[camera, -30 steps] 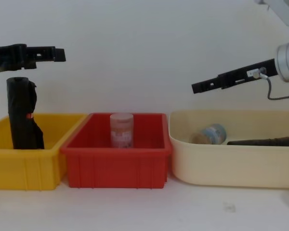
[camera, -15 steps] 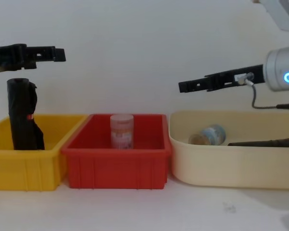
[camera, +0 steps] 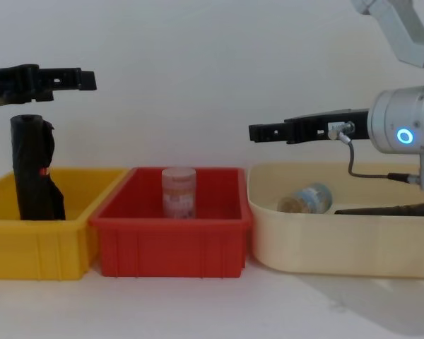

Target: Pick up the garbage bag with the one hand and transfer it to the other hand.

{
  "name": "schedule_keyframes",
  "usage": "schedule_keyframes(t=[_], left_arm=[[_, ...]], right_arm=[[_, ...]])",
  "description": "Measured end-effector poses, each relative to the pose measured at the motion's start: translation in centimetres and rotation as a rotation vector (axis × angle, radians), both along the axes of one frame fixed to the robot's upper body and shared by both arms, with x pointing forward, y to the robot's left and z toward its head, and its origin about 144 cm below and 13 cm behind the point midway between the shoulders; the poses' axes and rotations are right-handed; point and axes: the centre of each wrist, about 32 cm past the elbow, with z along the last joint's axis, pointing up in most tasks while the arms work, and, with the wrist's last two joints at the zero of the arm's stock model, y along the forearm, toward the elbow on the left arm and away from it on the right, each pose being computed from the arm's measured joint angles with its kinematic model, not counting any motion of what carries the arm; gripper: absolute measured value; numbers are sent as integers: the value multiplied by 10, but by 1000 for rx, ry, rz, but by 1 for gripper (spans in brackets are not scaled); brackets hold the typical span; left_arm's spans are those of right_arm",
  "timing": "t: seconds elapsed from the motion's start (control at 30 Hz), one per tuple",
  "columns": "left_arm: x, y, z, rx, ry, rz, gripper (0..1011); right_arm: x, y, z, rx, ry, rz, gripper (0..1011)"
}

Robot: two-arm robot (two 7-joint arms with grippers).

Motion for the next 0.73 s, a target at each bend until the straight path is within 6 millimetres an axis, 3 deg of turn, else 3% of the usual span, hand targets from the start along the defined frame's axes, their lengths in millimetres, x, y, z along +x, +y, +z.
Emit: schedule_keyframes(t=[0.73], left_arm=[[0, 0, 0, 0, 0, 0, 1001]], right_arm=[[-11, 9, -6, 22, -13, -25, 1000]])
